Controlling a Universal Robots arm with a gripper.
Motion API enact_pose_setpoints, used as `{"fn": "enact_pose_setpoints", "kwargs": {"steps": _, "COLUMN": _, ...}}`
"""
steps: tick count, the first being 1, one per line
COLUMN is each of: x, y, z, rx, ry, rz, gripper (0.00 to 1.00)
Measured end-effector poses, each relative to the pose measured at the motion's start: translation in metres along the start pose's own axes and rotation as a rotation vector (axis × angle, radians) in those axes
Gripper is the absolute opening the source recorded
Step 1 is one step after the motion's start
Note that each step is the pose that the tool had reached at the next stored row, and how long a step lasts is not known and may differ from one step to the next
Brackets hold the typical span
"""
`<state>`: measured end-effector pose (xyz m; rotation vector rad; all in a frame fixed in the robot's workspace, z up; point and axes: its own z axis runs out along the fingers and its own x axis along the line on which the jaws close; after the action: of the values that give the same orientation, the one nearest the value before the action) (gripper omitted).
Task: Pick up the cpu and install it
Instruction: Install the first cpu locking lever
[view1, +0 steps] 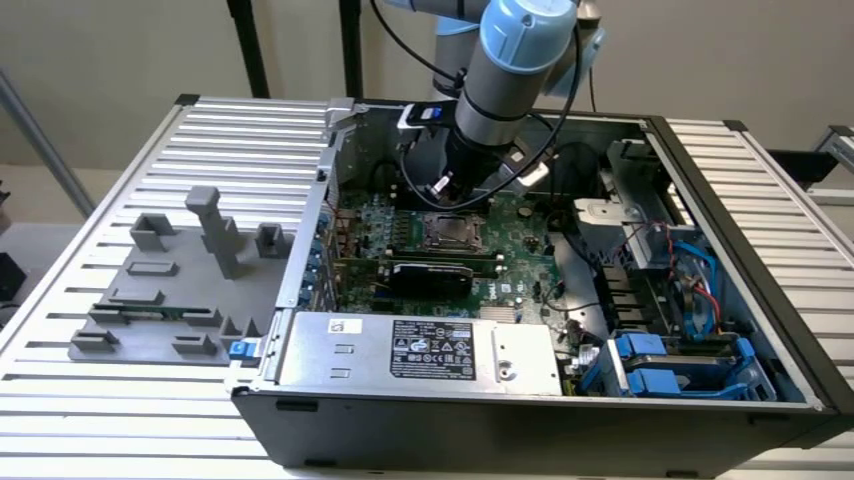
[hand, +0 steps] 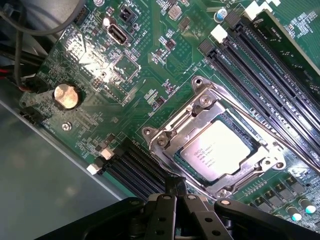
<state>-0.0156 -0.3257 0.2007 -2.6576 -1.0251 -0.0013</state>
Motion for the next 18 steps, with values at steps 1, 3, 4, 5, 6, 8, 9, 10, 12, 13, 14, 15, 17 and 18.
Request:
{"fn": "enact_pose_setpoints", "kwargs": {"steps": 1, "x": 0.0, "y": 0.0, "z": 0.0001, "rx": 0.0001, "ry": 0.0, "rz": 0.0, "gripper": 0.11}}
{"fn": "enact_pose_setpoints", "kwargs": {"steps": 3, "x": -0.0001, "y": 0.0001, "z": 0.0005, "rx": 0.0002, "ry": -0.0002, "rz": -0.001, "gripper": 0.11}}
{"fn": "enact_pose_setpoints", "kwargs": {"steps": 4, "x": -0.0001, "y": 0.0002, "z": 0.0007, "rx": 0.0002, "ry": -0.0003, "rz": -0.001, "gripper": 0.11}}
{"fn": "enact_pose_setpoints", "kwargs": {"steps": 5, "x": -0.0001, "y": 0.0003, "z": 0.001, "rx": 0.0002, "ry": -0.0004, "rz": -0.002, "gripper": 0.11}}
{"fn": "enact_pose_setpoints", "kwargs": {"steps": 6, "x": -0.0002, "y": 0.0003, "z": 0.0013, "rx": 0.0003, "ry": -0.0004, "rz": -0.002, "gripper": 0.11}}
{"fn": "enact_pose_setpoints", "kwargs": {"steps": 8, "x": -0.0002, "y": 0.0005, "z": 0.0019, "rx": 0.0003, "ry": -0.0007, "rz": -0.002, "gripper": 0.11}}
{"fn": "enact_pose_setpoints", "kwargs": {"steps": 9, "x": -0.0002, "y": 0.0007, "z": 0.0022, "rx": 0.0003, "ry": -0.0008, "rz": -0.003, "gripper": 0.11}}
{"fn": "enact_pose_setpoints", "kwargs": {"steps": 10, "x": -0.0001, "y": 0.0009, "z": 0.0024, "rx": 0.0004, "ry": -0.0011, "rz": -0.003, "gripper": 0.11}}
{"fn": "enact_pose_setpoints", "kwargs": {"steps": 12, "x": 0.0003, "y": 0.0014, "z": 0.0027, "rx": 0.0003, "ry": -0.0013, "rz": -0.004, "gripper": 0.11}}
{"fn": "enact_pose_setpoints", "kwargs": {"steps": 13, "x": 0.0005, "y": 0.0016, "z": 0.0029, "rx": 0.0004, "ry": -0.0012, "rz": -0.004, "gripper": 0.11}}
{"fn": "enact_pose_setpoints", "kwargs": {"steps": 14, "x": 0.0008, "y": 0.002, "z": 0.0031, "rx": 0.0005, "ry": -0.0012, "rz": -0.004, "gripper": 0.11}}
{"fn": "enact_pose_setpoints", "kwargs": {"steps": 15, "x": 0.0012, "y": 0.0023, "z": 0.0031, "rx": 0.0005, "ry": -0.0015, "rz": -0.005, "gripper": 0.11}}
{"fn": "enact_pose_setpoints", "kwargs": {"steps": 17, "x": 0.0017, "y": 0.0028, "z": 0.0031, "rx": 0.0006, "ry": -0.0018, "rz": -0.006, "gripper": 0.11}}
{"fn": "enact_pose_setpoints", "kwargs": {"steps": 18, "x": 0.0018, "y": 0.0029, "z": 0.0032, "rx": 0.0006, "ry": -0.0018, "rz": -0.006, "gripper": 0.11}}
